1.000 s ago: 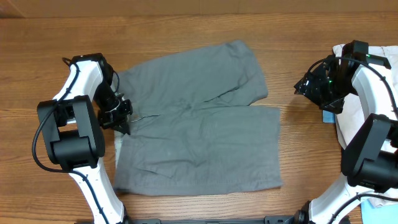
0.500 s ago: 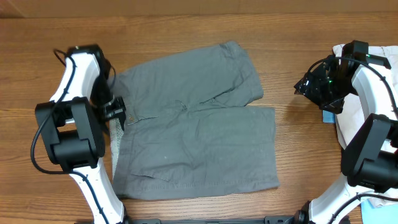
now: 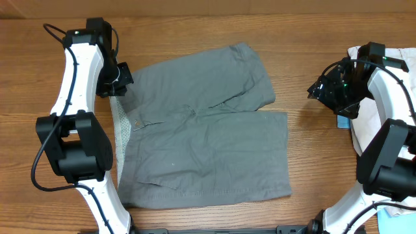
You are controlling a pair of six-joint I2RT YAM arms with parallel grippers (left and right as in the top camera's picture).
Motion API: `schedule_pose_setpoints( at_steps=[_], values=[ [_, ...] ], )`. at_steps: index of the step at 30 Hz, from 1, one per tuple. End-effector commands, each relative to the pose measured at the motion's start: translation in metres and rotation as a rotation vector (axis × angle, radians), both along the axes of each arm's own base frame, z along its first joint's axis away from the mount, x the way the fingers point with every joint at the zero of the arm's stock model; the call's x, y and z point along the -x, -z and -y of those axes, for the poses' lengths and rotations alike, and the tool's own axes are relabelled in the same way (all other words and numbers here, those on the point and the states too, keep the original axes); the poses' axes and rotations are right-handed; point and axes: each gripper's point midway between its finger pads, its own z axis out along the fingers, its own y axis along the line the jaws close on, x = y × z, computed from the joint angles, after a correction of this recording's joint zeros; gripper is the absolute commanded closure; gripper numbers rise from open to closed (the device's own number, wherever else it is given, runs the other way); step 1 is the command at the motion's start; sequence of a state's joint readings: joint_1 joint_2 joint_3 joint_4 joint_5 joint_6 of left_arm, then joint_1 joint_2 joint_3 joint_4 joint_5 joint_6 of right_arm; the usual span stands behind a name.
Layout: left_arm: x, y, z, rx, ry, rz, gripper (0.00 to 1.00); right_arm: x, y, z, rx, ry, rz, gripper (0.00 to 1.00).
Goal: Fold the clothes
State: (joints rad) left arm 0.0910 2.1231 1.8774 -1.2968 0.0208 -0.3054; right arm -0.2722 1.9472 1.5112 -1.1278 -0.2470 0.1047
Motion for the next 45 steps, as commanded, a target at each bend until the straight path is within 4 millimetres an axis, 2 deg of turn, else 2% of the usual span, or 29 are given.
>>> schedule_pose_setpoints(
  at_steps=[1,7,16,21,33,45],
  values=[
    [0.002,0.008,-0.006,-0.033,-0.014,-0.017,0.96,-0.009,-0.017,0.002,0.015,-0.001,0.053,0.0],
    [0.007,0.015,-0.011,-0.067,-0.018,-0.038,0.96,-0.009,-0.017,0.002,0.015,-0.001,0.053,0.0],
    [0.011,0.045,-0.014,-0.079,-0.052,-0.041,0.96,-0.009,-0.017,0.002,0.015,-0.001,0.053,0.0],
    [0.0,0.052,-0.017,-0.1,-0.054,0.009,0.96,-0.009,-0.017,0.002,0.015,-0.001,0.053,0.0],
    [-0.007,0.096,-0.029,-0.166,-0.053,0.098,0.96,-0.009,-0.017,0.002,0.015,-0.001,0.053,0.0],
    [-0.044,0.121,-0.031,-0.18,-0.049,0.318,0.96,-0.009,-0.017,0.002,0.015,-0.001,0.053,0.0]
  ],
)
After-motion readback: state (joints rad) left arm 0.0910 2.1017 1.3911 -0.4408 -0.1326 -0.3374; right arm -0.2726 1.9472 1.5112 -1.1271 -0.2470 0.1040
